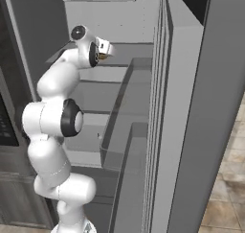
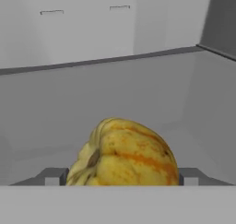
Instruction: Place one squash and one chicken drumstick in each tupperware on the nearby counter, to pack two identical lunches.
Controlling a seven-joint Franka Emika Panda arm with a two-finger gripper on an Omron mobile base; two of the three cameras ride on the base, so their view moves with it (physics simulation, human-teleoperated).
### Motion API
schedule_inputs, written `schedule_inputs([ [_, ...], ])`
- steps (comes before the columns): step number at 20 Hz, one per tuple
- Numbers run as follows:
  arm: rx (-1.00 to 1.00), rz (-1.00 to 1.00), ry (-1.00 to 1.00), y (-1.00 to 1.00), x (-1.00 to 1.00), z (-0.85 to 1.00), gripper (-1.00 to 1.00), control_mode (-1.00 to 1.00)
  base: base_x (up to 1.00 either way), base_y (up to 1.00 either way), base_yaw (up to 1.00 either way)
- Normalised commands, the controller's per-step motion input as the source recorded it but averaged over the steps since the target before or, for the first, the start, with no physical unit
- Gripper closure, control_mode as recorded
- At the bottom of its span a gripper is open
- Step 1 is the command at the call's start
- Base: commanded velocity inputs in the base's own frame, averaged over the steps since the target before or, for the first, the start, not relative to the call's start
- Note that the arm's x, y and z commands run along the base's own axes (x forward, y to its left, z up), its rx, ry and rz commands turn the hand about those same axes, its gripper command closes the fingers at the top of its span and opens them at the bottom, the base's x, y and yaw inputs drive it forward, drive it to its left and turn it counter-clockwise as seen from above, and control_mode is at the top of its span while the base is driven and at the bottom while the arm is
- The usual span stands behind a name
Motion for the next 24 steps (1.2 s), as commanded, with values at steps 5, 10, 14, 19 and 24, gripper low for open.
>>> schedule_inputs([
  [5,0.00,0.00,-0.05,0.18,-1.00,0.02,1.00,-1.00,0.00,0.00,0.00],
  [10,0.00,0.00,-0.04,0.15,-1.00,0.26,1.00,-1.00,0.00,0.00,0.00],
  [14,0.00,0.00,0.00,0.00,-1.00,0.44,1.00,-1.00,0.00,0.00,0.00],
  [19,0.00,0.00,0.00,-0.02,-1.00,0.36,1.00,-1.00,0.00,0.00,0.00],
  [24,0.00,0.00,0.00,-0.01,-0.99,0.25,1.00,-1.00,0.00,0.00,0.00],
])
